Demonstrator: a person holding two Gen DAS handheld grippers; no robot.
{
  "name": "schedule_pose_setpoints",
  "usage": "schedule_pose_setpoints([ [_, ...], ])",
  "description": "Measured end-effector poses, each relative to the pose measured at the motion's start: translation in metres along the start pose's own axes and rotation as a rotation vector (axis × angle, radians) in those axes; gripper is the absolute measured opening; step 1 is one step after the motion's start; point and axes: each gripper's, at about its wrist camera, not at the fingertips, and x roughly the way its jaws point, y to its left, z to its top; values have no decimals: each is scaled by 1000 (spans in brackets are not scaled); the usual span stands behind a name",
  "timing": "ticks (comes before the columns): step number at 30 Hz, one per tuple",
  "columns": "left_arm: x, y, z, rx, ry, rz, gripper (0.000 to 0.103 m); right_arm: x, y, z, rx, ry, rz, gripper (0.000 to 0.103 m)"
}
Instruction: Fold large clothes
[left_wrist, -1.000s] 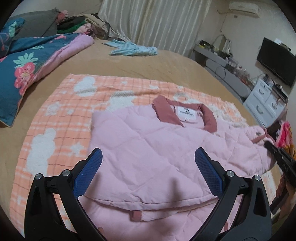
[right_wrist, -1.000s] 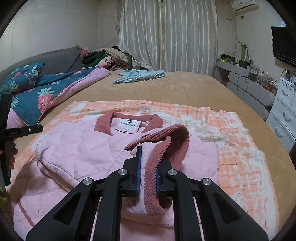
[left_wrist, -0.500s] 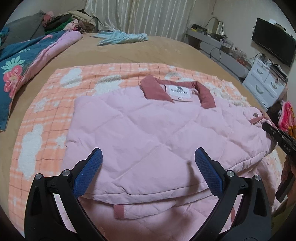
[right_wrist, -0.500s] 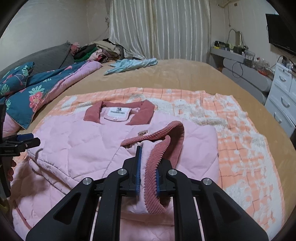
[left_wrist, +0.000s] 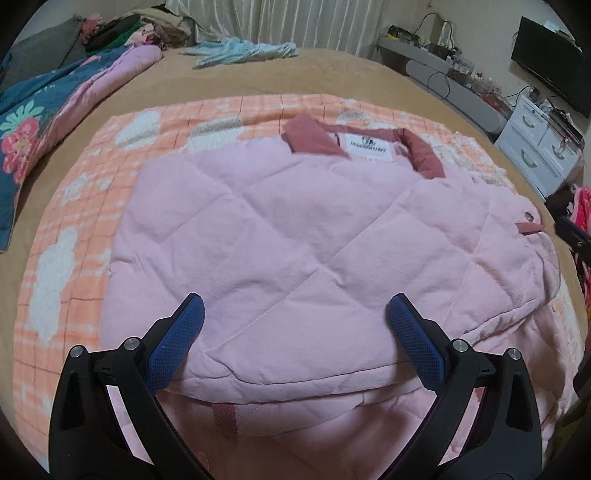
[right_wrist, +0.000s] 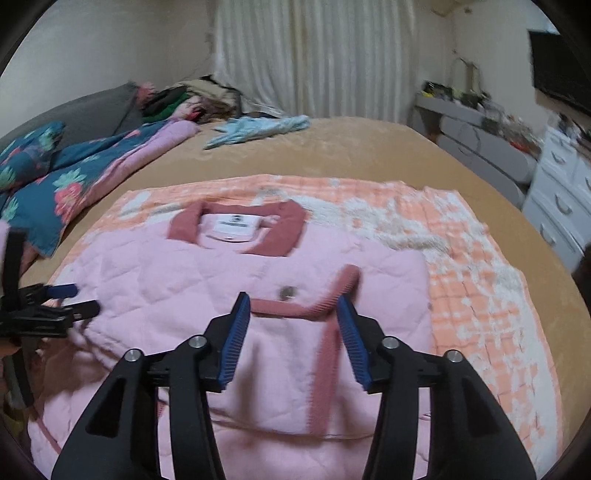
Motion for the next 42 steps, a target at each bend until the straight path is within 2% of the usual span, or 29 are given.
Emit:
schedule_pose_setpoints([
  [8,13,8,-8,-14,39,-8,95,12,57,-9,-152,56,73,60],
  [11,14,8,-9,-15,38,-9,95,25,62,-17,-143,108,69,62],
  [14,13,8,-8,-14,39,-9,95,47,56,-28,-116,204,40,64],
  [17,14,8,-9,-11,37,-5,95,61,45,-35,-46,243,67,65],
  [26,4,4,-6,-16,42,7,95,64,41,-40,13,243,84,68],
  [28,1,3,-4,-23,42,6,95,61,38,-37,33,244,105,76],
  [34,-10,-3,-1,-25,44,13,94,44,38,-30,44,219,109,89],
  [37,-17,-5,0,-33,39,3,94,37,36,-27,54,200,102,94],
  [42,-26,-8,-1,-52,37,-18,94,26,32,-22,70,178,109,96],
])
